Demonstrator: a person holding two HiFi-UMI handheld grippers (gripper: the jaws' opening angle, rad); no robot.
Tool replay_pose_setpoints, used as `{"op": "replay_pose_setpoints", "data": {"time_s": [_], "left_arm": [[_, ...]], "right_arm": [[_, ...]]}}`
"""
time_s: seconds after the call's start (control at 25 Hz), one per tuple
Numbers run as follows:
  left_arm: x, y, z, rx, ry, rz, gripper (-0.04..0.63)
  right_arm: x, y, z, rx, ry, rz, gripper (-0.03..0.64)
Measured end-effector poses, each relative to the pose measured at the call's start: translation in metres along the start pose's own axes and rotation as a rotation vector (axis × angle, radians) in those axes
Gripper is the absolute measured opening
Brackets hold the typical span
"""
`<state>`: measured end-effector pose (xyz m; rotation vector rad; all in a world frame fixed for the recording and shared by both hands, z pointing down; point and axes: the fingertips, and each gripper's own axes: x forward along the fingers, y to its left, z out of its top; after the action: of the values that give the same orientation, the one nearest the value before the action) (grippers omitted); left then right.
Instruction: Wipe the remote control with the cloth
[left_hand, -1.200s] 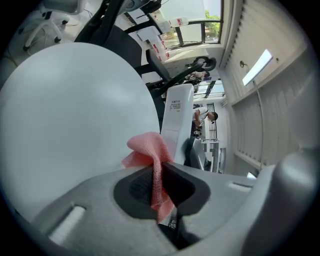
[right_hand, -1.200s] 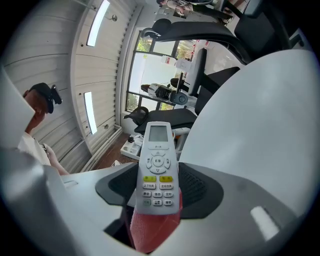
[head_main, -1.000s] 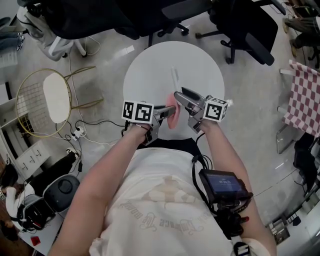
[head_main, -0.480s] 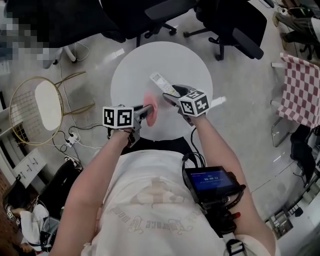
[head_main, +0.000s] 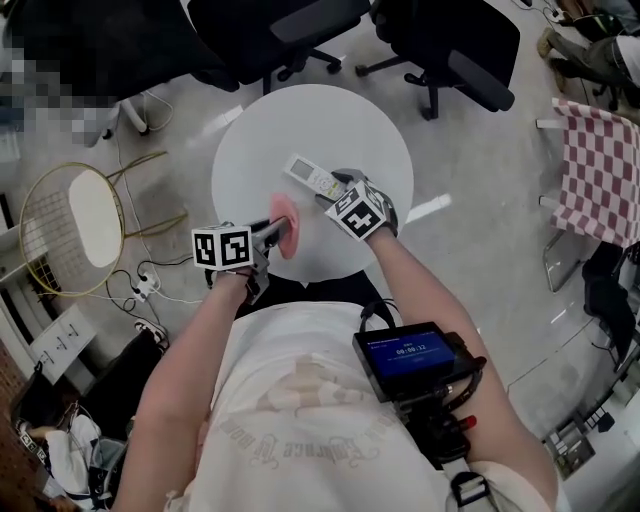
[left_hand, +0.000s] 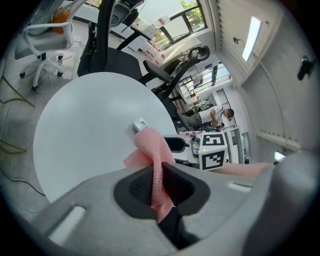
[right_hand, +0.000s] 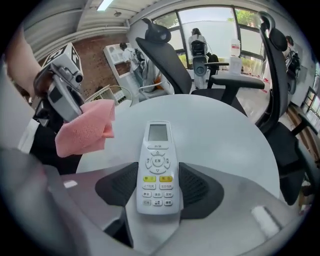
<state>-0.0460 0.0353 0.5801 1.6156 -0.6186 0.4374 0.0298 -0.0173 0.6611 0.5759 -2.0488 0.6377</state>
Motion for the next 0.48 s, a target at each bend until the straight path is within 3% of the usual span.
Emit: {"op": "replay_pose_setpoints", "data": {"time_s": [0.32, 0.48], "left_arm": [[-0.012, -0.004, -0.013, 0.017, -0.076, 0.032, 0.031], [-0.027, -0.007, -0.005, 0.049, -0.171, 0.056, 0.031]], "right_arm": [[-0.025, 0.001, 0.001, 0.035, -0.091, 0.005, 0.250], [-0.054, -0.002, 0.017, 0.092, -0.206, -0.024, 0.138]]}}
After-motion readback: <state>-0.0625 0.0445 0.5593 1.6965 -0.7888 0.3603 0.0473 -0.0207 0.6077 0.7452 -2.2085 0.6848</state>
